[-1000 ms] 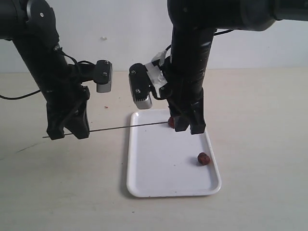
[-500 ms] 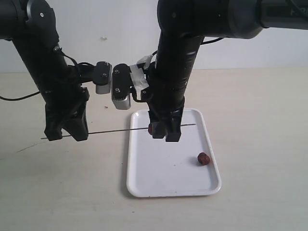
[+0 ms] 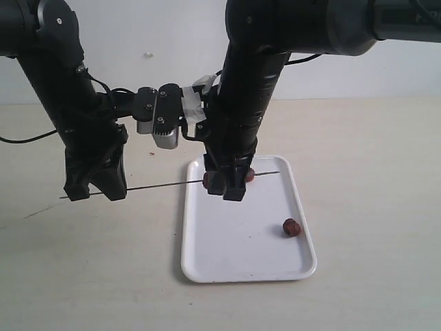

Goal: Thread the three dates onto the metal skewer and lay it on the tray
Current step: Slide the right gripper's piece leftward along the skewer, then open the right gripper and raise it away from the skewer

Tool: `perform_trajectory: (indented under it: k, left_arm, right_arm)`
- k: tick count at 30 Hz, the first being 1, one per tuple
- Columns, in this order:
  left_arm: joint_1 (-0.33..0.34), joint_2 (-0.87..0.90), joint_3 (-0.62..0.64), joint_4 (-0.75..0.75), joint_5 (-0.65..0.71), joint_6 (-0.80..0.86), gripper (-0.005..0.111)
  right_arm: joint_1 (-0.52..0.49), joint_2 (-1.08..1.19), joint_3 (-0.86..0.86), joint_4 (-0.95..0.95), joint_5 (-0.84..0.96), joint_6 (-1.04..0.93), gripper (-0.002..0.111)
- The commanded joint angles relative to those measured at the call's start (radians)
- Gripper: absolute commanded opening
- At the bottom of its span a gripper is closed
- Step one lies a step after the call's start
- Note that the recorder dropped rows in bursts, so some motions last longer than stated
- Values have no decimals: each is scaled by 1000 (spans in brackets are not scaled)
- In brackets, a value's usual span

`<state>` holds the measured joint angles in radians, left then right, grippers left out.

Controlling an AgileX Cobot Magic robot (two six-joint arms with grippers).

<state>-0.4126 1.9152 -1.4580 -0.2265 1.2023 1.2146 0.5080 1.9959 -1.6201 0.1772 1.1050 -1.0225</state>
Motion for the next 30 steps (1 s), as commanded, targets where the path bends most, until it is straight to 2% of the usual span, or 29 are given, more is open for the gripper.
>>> perform_trajectory:
  k: [1,19,21,26,30]
  left_arm:
    - [-7,-2,3,-22,-28,-16,0]
    - [-7,-2,3,-22,-30,-16,0]
    - [-7,-2,3,-22,-30,-16,0]
    - [-7,-2,3,-22,-30,-16,0]
    - [-7,-2,3,-22,-30,-16,0]
  right_arm:
    - [4,-7,-2,35,-16,74,29]
    - [4,-7,-2,11,-30,81,29]
    - [4,-7,-2,5,-30,81,34]
    - [4,-7,-2,5,-45,104,62]
    - [4,-9,-2,0,-54,135,66]
